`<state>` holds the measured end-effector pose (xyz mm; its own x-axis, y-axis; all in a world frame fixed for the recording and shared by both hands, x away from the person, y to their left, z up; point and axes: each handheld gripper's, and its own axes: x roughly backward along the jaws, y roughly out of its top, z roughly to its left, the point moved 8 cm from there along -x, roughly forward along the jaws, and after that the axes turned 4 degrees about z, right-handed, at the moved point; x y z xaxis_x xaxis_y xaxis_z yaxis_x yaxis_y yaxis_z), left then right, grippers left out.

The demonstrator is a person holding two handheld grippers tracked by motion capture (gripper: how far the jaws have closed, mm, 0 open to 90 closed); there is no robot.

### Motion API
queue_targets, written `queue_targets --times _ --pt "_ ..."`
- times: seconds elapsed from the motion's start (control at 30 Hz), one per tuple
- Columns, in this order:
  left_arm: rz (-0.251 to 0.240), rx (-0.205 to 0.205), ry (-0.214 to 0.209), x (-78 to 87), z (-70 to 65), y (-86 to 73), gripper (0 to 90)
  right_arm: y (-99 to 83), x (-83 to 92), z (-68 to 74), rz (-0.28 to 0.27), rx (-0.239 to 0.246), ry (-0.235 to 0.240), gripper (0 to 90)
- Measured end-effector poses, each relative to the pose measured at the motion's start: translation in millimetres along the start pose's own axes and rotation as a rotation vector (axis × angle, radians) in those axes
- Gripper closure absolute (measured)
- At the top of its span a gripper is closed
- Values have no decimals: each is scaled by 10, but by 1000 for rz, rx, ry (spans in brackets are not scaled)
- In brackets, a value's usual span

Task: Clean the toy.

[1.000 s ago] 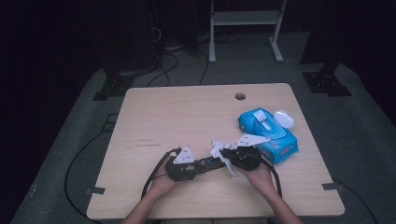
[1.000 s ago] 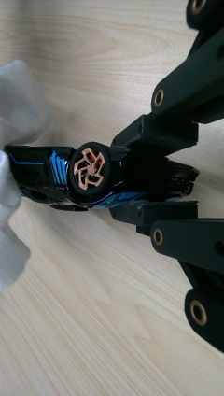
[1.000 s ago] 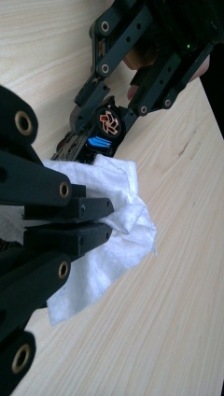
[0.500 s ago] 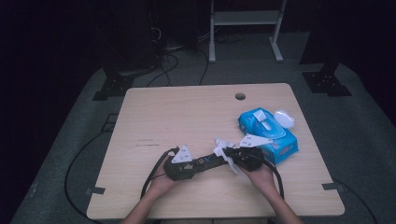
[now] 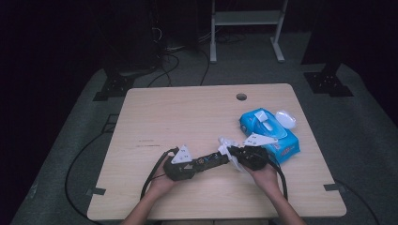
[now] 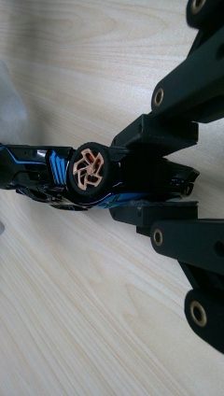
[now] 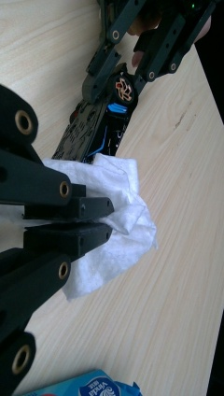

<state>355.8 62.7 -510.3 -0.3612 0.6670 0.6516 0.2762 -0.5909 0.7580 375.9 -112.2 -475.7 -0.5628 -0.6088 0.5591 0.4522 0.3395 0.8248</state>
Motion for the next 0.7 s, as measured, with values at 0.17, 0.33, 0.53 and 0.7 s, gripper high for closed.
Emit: queue_targets --times 0.17,0.33,0.53,0.7 --pt "7 -1 2 9 5 -4 684 23 -46 191 3 57 47 857" --pt "8 -4 3 9 4 -4 685 -15 16 -54 15 9 -4 859" --pt "2 4 0 6 7 -3 685 5 70 -119 -14 -18 -8 859" --pt "7 -2 5 8 4 -4 685 6 -19 37 9 47 15 858"
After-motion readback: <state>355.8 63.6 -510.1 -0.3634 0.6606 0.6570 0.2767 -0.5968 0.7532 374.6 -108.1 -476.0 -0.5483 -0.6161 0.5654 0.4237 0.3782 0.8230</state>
